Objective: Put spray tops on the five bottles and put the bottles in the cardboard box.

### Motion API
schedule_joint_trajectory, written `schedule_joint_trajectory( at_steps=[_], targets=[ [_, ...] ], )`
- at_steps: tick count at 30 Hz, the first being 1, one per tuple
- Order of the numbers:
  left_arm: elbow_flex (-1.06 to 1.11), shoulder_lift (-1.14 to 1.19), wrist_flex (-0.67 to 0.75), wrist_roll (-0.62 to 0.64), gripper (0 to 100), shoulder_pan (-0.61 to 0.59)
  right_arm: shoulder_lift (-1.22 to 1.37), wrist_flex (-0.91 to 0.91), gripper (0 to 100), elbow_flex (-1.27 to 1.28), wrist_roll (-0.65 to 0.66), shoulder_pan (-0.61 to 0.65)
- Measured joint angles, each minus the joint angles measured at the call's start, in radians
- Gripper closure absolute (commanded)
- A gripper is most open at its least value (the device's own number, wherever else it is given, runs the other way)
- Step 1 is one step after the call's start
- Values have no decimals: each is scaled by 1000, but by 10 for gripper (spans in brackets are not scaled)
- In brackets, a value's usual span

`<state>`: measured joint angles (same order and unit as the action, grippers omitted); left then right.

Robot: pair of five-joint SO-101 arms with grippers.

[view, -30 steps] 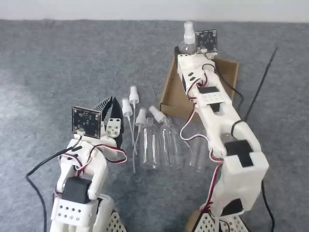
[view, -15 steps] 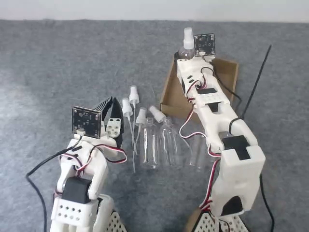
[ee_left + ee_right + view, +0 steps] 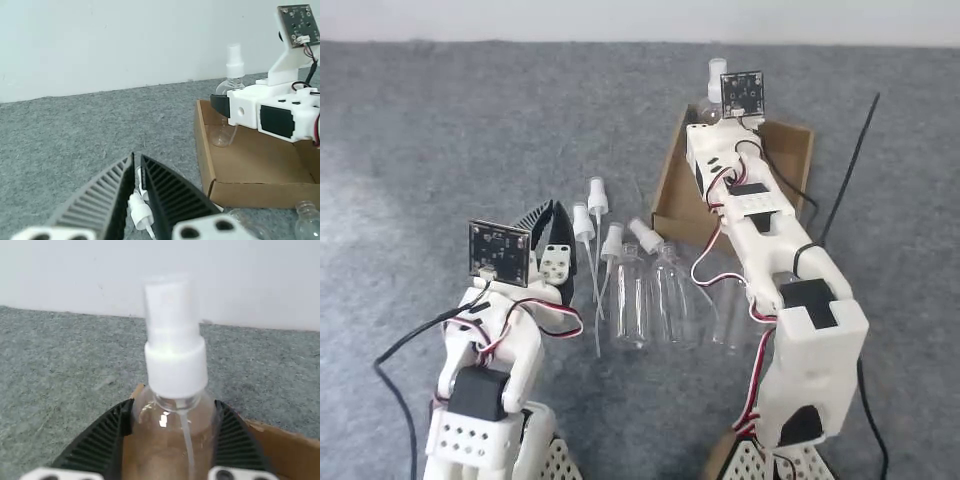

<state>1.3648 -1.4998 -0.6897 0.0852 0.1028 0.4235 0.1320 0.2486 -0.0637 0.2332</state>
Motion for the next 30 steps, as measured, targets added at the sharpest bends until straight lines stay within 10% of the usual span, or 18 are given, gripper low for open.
schedule_joint_trajectory(
  at_steps=[30],
  targets=[
    [0, 0, 0, 0, 987, 0, 0, 0, 716, 0, 0, 0]
  ],
)
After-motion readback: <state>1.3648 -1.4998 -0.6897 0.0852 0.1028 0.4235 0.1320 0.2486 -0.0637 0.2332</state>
